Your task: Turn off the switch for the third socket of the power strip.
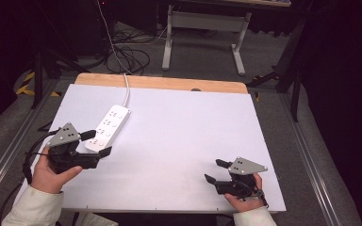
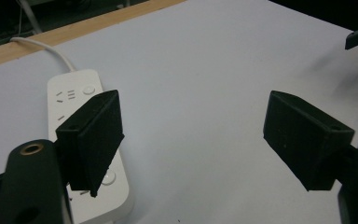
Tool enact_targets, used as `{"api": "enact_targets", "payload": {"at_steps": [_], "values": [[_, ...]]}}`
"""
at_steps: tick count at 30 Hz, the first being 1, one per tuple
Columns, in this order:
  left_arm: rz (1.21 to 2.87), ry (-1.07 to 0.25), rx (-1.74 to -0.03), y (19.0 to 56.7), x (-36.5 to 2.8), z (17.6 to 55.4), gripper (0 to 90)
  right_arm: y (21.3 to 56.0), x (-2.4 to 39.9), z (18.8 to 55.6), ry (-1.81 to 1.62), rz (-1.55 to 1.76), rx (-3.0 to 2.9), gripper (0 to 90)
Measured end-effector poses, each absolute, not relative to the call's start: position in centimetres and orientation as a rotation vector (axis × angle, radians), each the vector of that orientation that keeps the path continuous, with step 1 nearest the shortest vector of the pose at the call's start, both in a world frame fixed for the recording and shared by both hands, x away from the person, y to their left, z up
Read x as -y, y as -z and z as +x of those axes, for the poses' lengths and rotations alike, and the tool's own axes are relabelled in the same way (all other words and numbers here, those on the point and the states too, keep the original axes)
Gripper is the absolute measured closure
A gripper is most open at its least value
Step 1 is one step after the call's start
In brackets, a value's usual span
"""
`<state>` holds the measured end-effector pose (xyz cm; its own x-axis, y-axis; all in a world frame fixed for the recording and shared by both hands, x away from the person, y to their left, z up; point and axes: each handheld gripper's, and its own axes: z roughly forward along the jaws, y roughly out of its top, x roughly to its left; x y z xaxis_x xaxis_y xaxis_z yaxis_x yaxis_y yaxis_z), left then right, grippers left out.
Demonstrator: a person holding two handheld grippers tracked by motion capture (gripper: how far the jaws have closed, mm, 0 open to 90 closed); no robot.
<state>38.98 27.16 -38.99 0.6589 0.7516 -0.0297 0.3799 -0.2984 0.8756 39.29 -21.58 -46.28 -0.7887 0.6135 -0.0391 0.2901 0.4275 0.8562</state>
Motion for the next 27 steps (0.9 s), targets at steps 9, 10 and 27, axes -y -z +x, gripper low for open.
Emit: {"api": "enact_targets", "payload": {"at_steps": [9, 10, 27], "values": [[1.881, -0.553, -0.867, 40.0, -28.4, 37.0, 17.2, 46.2, 21.6, 39.2, -1.305, 0.773, -2.339, 32.8], [1.872, -0.555, -0.865, 40.2, -28.6, 36.8, 16.8, 46.3, 21.6, 39.2, -1.306, 0.774, -2.337, 32.8], [1.841, -0.594, -0.910, 44.3, -30.8, 34.7, 14.7, 46.3, 21.6, 39.3, -1.296, 0.775, -2.339, 32.8]]}}
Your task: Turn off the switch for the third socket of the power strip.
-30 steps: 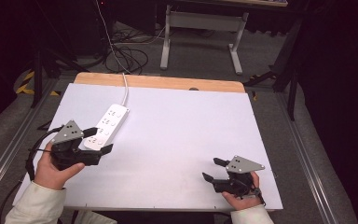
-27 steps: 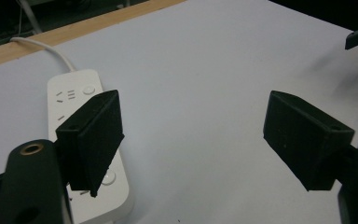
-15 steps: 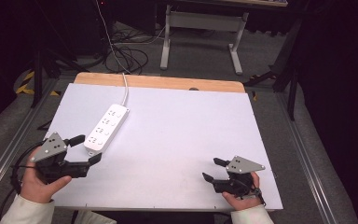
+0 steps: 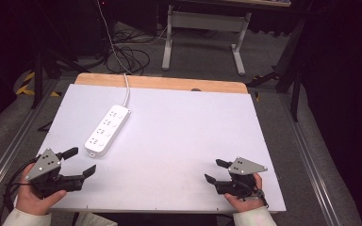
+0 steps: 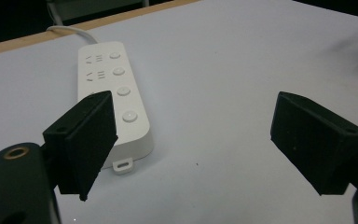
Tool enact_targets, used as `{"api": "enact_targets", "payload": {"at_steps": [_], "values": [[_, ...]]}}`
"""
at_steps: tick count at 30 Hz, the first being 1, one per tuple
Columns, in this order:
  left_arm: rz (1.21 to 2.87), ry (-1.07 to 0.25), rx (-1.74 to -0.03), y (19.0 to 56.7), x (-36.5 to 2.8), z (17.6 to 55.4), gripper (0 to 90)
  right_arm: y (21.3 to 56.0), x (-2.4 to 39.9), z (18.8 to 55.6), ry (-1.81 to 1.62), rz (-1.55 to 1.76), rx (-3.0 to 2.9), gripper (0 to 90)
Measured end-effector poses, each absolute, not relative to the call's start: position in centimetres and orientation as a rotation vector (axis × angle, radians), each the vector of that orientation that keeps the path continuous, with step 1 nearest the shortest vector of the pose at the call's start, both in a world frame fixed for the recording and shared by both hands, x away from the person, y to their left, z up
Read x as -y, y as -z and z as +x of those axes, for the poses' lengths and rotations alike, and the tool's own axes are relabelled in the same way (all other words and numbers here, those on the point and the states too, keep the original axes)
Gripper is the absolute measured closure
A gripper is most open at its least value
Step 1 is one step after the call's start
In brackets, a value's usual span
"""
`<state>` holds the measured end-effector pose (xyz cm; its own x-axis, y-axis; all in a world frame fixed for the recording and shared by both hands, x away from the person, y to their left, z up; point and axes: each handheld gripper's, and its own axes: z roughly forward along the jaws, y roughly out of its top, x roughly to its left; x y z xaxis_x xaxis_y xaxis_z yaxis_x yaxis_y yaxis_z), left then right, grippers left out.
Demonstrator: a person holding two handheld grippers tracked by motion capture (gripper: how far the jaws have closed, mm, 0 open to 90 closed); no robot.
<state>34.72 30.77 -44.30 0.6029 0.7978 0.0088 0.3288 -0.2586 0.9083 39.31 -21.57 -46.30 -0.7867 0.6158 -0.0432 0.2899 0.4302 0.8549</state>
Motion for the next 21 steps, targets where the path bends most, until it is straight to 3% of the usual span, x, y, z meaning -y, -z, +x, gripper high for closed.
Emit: {"api": "enact_targets", "payload": {"at_steps": [8, 21], "values": [[1.785, -0.559, -0.954, 45.9, -31.7, 34.4, 14.3, 46.4, 21.6, 39.4, -1.297, 0.779, -2.340, 32.8], [1.833, -0.640, -0.965, 47.1, -31.9, 34.1, 14.3, 46.4, 21.7, 39.5, -1.289, 0.786, -2.341, 32.8]]}}
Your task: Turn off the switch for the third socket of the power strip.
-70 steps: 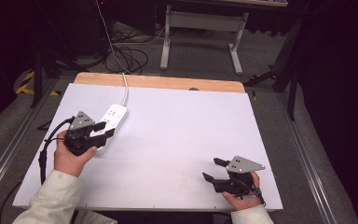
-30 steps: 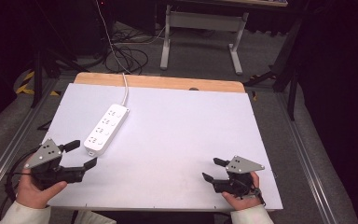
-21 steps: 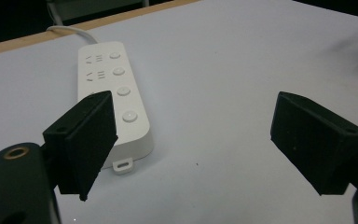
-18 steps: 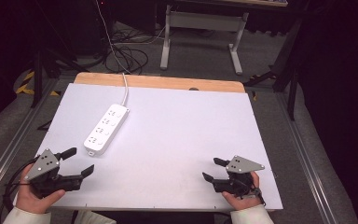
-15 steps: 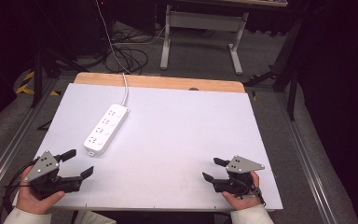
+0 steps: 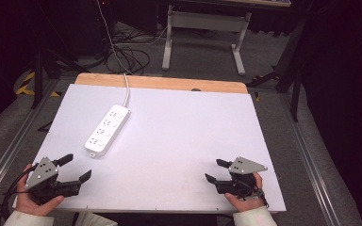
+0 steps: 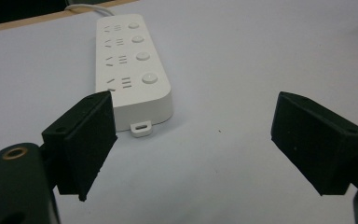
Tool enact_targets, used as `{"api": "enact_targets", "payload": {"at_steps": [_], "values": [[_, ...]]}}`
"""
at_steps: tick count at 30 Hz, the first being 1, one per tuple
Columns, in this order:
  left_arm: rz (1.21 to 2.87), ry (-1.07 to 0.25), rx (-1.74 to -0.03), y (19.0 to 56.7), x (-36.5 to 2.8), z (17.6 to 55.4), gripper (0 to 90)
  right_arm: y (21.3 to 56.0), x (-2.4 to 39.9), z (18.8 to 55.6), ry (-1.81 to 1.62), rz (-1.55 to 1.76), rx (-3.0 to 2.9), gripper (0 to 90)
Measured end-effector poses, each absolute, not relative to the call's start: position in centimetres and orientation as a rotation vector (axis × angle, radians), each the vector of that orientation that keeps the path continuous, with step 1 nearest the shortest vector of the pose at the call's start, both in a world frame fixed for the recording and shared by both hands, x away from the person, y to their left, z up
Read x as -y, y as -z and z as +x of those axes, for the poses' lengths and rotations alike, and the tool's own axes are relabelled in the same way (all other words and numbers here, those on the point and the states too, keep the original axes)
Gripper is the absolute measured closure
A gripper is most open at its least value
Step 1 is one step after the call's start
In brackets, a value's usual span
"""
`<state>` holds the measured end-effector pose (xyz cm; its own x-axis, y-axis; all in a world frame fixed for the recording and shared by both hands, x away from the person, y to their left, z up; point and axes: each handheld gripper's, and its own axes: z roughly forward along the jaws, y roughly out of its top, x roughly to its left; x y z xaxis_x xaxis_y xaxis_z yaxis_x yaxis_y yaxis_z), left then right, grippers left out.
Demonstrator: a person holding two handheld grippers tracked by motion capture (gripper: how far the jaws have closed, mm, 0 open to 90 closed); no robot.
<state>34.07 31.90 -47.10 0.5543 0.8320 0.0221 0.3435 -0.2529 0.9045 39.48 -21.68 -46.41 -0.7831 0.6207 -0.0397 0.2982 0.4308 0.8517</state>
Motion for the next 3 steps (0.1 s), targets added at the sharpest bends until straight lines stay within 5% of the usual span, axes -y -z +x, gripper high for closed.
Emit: {"api": "enact_targets", "payload": {"at_steps": [3], "values": [[1.820, -0.611, -0.974, 47.09, -31.95, 34.19, 14.3, 46.41, 21.65, 39.51, -1.287, 0.785, -2.342, 32.8]]}}
